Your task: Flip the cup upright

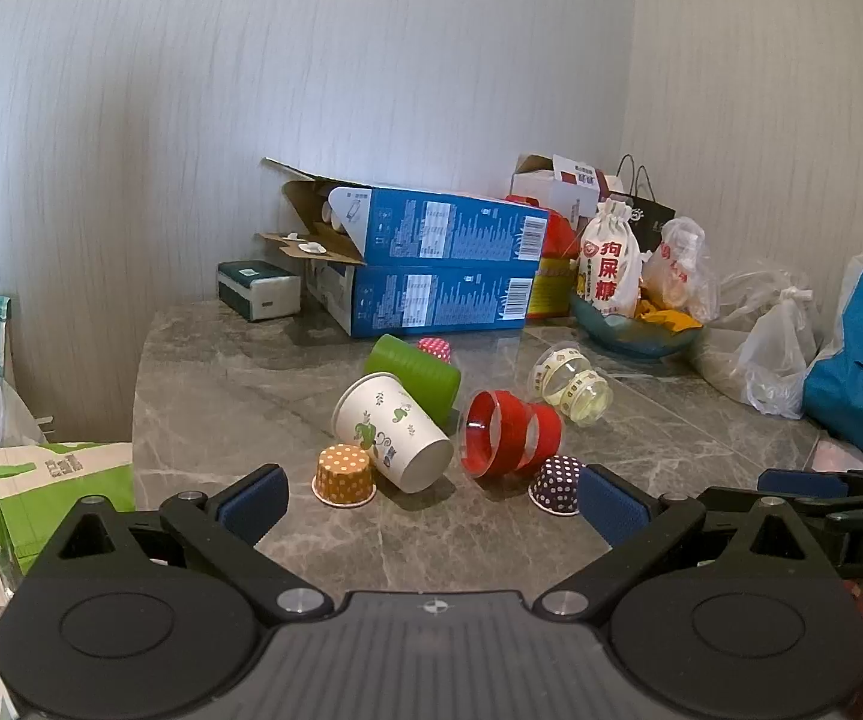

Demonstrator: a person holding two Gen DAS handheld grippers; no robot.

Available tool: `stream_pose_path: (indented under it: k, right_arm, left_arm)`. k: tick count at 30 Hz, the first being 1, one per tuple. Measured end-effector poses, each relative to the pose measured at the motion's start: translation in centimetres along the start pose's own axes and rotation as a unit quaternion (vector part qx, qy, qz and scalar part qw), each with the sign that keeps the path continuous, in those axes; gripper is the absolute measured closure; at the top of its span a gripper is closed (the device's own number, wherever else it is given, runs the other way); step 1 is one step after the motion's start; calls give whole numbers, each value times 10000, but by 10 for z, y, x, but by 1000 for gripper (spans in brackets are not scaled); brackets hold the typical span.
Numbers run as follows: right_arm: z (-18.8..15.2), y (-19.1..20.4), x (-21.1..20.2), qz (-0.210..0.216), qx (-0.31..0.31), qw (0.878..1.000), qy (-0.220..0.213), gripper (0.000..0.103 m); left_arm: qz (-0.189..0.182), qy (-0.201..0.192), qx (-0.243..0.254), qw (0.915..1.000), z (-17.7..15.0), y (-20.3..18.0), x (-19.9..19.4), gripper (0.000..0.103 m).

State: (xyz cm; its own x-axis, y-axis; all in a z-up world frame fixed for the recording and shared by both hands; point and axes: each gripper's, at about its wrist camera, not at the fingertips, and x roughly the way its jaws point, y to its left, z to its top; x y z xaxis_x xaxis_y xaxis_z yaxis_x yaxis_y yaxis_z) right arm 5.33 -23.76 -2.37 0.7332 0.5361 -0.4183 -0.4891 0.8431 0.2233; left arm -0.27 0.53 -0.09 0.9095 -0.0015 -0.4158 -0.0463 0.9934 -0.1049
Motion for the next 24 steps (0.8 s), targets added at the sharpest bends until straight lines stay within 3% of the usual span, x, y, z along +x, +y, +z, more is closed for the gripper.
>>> stream_pose_path:
  k: [24]
  right_arm:
    - [-2, -2, 1, 63, 51, 10000, 34, 1]
  left_arm:
    - [-1, 43, -39, 10000, -3, -3, 2, 0]
